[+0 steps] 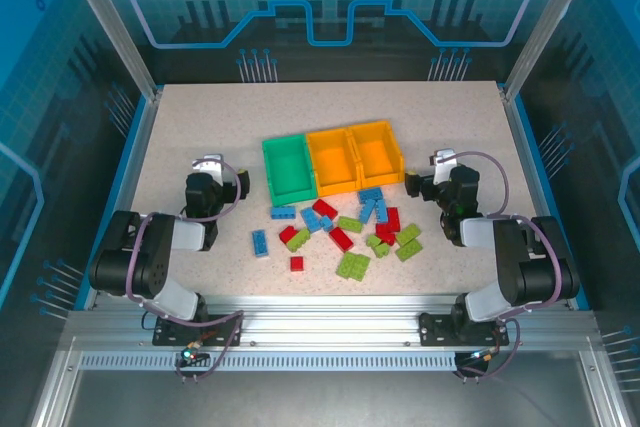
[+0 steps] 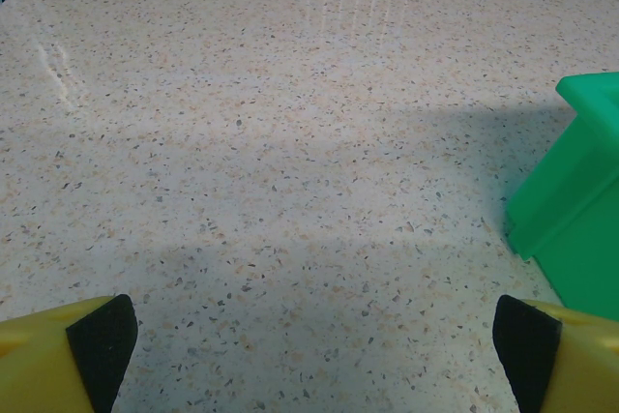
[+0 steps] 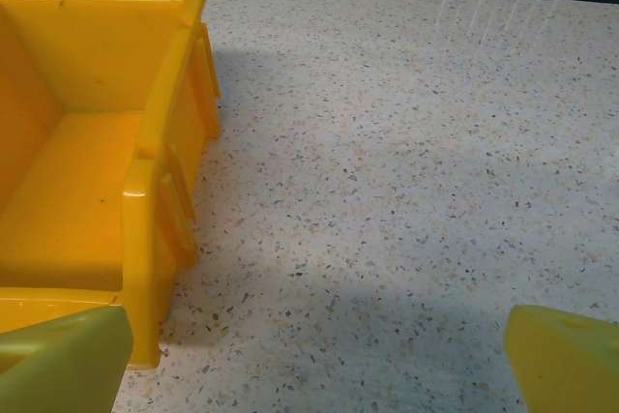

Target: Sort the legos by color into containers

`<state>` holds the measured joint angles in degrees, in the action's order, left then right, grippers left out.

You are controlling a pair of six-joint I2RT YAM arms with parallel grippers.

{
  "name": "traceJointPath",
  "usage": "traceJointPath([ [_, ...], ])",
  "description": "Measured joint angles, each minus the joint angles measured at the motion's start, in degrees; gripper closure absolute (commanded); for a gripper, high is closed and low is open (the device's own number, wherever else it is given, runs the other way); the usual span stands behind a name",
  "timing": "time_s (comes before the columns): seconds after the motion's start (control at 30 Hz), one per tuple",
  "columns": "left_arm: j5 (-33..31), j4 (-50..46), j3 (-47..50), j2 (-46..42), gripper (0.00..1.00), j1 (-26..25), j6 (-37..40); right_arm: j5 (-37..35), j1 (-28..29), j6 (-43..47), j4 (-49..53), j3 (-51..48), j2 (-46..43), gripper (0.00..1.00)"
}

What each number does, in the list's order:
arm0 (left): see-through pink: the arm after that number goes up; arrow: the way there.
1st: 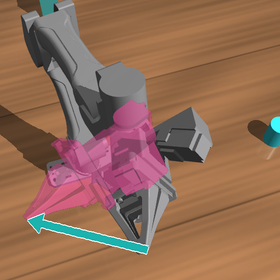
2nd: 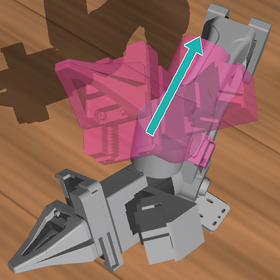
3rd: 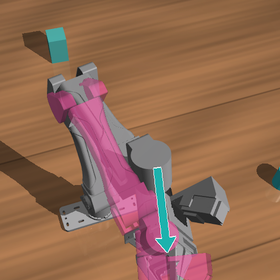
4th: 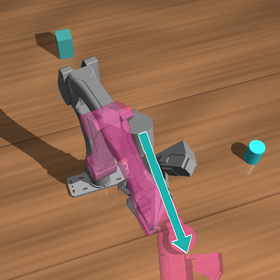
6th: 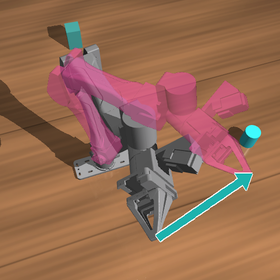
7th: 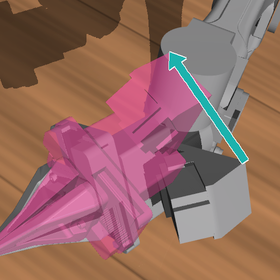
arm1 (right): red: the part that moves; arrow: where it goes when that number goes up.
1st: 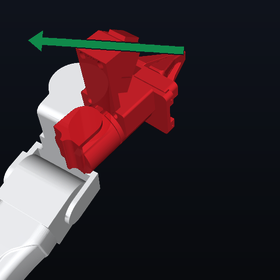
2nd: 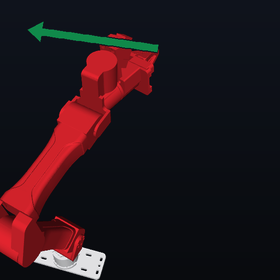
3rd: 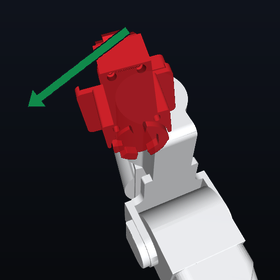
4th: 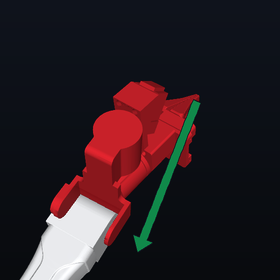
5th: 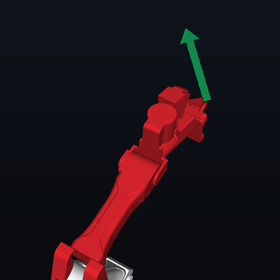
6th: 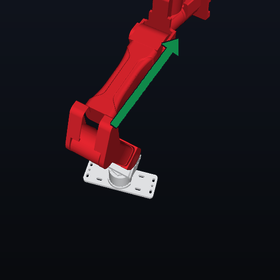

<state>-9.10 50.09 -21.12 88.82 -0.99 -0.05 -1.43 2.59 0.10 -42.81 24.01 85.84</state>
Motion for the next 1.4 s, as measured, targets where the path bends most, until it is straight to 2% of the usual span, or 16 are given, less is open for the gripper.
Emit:
traceJointPath([
  [0.27, 0.0, 0.0, 0.0, 0.0, 0.01, 0.0, 0.0, 0.3, 0.0, 0.0, 0.7, 0.3, 0.0, 0.01],
  [0.33, 0.0, 0.0, 0.0, 0.0, 0.01, 0.0, 0.0, 0.5, 0.0, 0.0, 3.4, 1.5, -0.1, 0.02],
  [0.43, 0.0, -2.1, -0.5, -0.9, 0.01, 0.0, 0.0, 0.4, 0.0, -0.3, 14.5, 7.5, -1.4, 0.05],
  [0.63, 0.0, -20.4, -8.2, -11.4, 0.01, 0.0, -2.8, -0.1, 1.9, -1.8, 38.1, 24.5, -5.3, 0.06],
  [0.77, -0.1, -33.8, -14.0, -20.0, 0.01, -0.3, -7.7, -1.4, 7.9, -3.7, 52.7, 32.1, -6.9, 0.07],
  [0.9, -1.3, -46.8, -16.5, -26.9, 0.01, -3.4, -12.2, -1.5, 15.8, -7.6, 66.1, 35.6, -7.1, 0.09],
  [0.97, -1.8, -53.1, -17.0, -29.2, 0.01, -5.2, -14.6, -1.6, 19.7, -10.0, 71.1, 35.9, -7.1, 0.10],
  [1.1, -3.5, -64.5, -17.0, -33.5, 0.01, -9.1, -19.8, -1.1, 26.2, -18.2, 79.6, 35.9, -7.0, 0.19],
  [1.27, -6.0, -73.0, -16.5, -37.4, 0.01, -12.6, -26.5, -1.5, 29.0, -28.1, 86.7, 38.0, -4.0, 0.21],
  [1.4, -7.2, -77.4, -15.2, -37.1, 0.01, -15.1, -30.6, -1.8, 31.2, -33.4, 89.6, 41.3, -0.2, 0.24],
])
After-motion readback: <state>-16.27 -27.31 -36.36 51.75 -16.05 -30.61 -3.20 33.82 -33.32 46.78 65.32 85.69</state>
